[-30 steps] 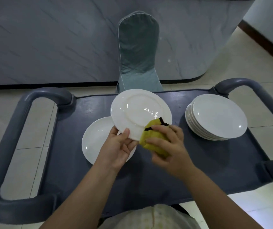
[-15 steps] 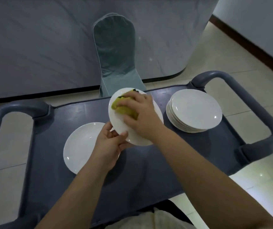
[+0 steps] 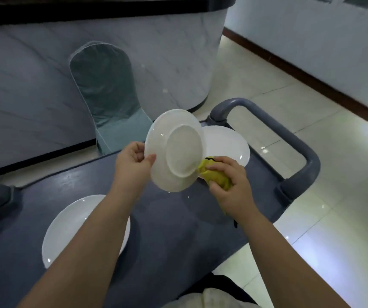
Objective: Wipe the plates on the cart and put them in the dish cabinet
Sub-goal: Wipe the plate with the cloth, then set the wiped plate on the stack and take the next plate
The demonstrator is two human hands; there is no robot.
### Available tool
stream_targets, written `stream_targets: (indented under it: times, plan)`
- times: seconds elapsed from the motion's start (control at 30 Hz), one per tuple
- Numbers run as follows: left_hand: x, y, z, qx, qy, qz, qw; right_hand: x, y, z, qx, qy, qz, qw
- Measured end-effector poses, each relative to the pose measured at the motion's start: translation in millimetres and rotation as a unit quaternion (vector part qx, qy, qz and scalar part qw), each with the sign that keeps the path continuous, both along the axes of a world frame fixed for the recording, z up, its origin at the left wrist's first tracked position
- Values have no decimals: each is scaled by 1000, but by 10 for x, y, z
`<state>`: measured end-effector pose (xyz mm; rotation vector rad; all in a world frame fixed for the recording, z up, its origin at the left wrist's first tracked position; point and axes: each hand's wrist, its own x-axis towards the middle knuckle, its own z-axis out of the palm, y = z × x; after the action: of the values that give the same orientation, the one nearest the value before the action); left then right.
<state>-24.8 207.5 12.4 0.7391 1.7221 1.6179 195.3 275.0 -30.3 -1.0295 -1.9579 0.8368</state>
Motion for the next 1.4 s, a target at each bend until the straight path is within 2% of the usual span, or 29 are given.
stream_targets:
  times: [0.07, 0.13, 0.23, 0.33, 0.43, 0.6, 0.73, 0.9, 0.97, 1.07, 1.1, 1.27, 1.4]
  plan:
    - [89, 314, 104, 18, 109, -16, 994, 202, 22, -1, 8, 1, -34, 999]
    - [212, 615, 146, 19, 243, -32, 969, 415, 51, -1, 2, 5, -70, 998]
    - [433, 966, 145, 22, 429, -53, 901, 681, 66, 36, 2, 19, -113, 993]
    - [603, 1208, 113, 78, 554, -107, 822, 832, 46, 81, 4, 27, -136, 990]
    - [657, 1362, -4, 89, 626, -153, 760, 938, 44, 94, -17, 32, -152, 988]
    - [707, 1199, -289, 120, 662, -224, 705, 1030, 39, 15, -21, 32, -163, 986]
    - [618, 1072, -718, 88, 612, -282, 734, 983, 16, -96, -32, 14, -150, 988]
    - [605, 1001, -1011, 51, 570, -280, 771, 845, -51, -211, -53, -7, -134, 990]
    - [611, 1001, -1094, 53, 574, -273, 770, 785, -73, -242, -57, -19, -125, 990]
    - [625, 974, -1155, 51, 609, -267, 745, 701, -81, -284, -58, -43, -96, 993]
    - [628, 931, -1144, 39, 612, -256, 747, 669, -82, -298, -58, -48, -86, 993]
    - [421, 389, -945, -16, 567, -136, 812, 341, -56, -341, -8, -80, -21, 997]
    - [5, -305, -1018, -165, 490, -50, 855, -126, -126, -404, 88, -133, 87, 983]
